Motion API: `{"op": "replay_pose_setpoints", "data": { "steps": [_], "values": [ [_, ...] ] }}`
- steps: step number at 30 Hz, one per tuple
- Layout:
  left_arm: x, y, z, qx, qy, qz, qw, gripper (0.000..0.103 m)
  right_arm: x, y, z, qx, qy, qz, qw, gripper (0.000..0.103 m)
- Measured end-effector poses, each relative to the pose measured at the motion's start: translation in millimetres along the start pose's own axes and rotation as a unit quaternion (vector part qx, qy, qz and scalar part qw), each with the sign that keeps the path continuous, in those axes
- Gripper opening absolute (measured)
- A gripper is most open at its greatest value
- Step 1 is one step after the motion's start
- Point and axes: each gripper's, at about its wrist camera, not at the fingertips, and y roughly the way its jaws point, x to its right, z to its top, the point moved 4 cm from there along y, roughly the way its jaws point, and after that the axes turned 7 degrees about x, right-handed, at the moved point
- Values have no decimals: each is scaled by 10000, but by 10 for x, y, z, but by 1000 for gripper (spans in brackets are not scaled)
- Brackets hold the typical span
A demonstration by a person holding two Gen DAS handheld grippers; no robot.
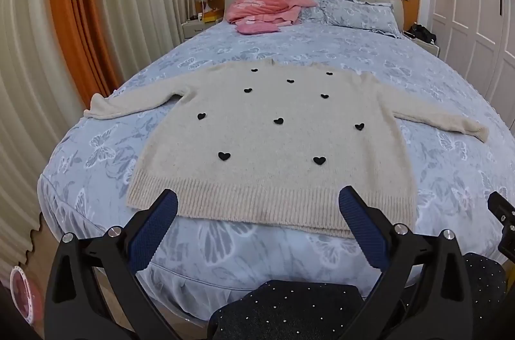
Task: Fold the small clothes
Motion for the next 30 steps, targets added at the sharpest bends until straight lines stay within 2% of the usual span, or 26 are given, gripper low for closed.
{"op": "replay_pose_setpoints", "data": {
  "steps": [4,7,30],
  "values": [
    [65,49,-46,-42,45,-4,10000,98,82,5,-69,-164,-32,-2,9999,97],
    [63,7,9,-67,87,-11,9999,98,174,-81,-108,-123,-43,53,9999,97],
    [116,0,8,-65,295,0,9995,98,77,-69,-136,-181,-152,86,9997,97]
  ]
}}
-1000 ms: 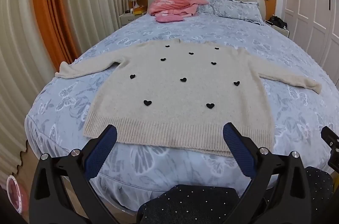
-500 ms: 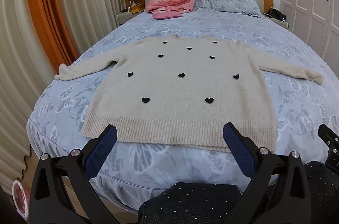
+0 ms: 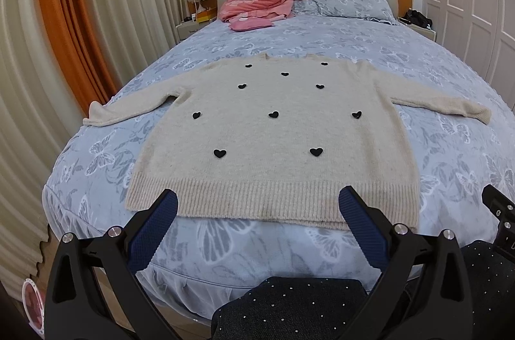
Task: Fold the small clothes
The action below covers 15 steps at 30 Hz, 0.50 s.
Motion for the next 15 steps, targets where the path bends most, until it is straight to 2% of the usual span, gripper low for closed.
{"op": "replay_pose_setpoints", "data": {
  "steps": [15],
  "values": [
    [25,-3,-16,11,-2,9,10000,98,24,13,-7,-30,8,-10,10000,97]
  ]
}}
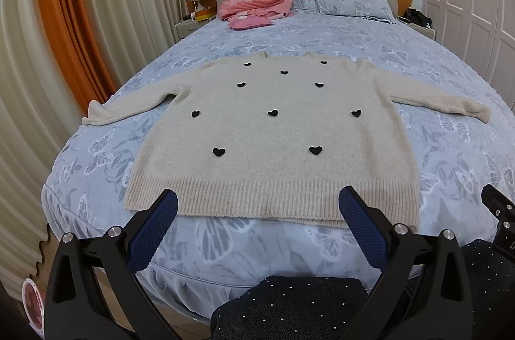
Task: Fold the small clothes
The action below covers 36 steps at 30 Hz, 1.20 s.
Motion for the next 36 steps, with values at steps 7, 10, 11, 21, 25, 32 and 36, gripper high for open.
{"op": "replay_pose_setpoints", "data": {
  "steps": [7,10,11,21,25,32,36],
  "values": [
    [-4,0,2,-1,3,-5,10000,98,11,5,-6,-10,20,-3,10000,97],
    [-6,0,3,0,2,-3,10000,98,20,4,-14,-20,31,1,10000,97],
    [-6,0,3,1,3,-4,10000,98,17,5,-13,-18,27,-2,10000,97],
    [-6,0,5,-5,-2,-1,10000,98,20,6,-7,-18,25,4,10000,97],
    [-4,1,6,0,6,-2,10000,98,25,2,-11,-24,29,5,10000,97],
    [-5,1,9,-1,6,2,10000,98,25,7,-7,-33,30,6,10000,97],
    [-3,0,7,-6,5,1,10000,98,25,10,-9,-38,33,3,10000,97]
  ]
}}
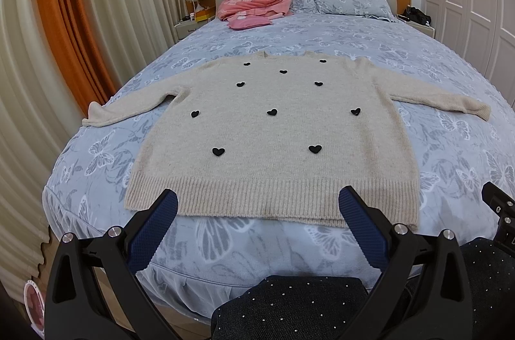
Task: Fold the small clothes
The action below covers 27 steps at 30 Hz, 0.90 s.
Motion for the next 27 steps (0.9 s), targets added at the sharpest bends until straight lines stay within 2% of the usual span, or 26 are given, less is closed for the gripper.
{"op": "replay_pose_setpoints", "data": {
  "steps": [10,14,17,22,25,27],
  "values": [
    [4,1,-6,-13,-19,-9,10000,98,2,11,-36,-79,54,49,9999,97],
    [-35,26,-27,-141,-180,-124,9997,98,94,86,-12,-307,428,269,9983,97],
    [-97,37,-7,-212,-377,-314,9986,98,395,190,79,-451,1167,667,9899,97],
    [-51,60,119,-213,-715,-722,9946,98,1220,694,447,-526,1802,201,9820,97],
    [154,180,214,-281,-594,-851,9942,98,1707,1151,679,-639,2386,201,9688,97],
    [272,289,261,-356,-549,-913,9937,98,2029,1590,800,-853,2929,380,9516,95]
  ]
}}
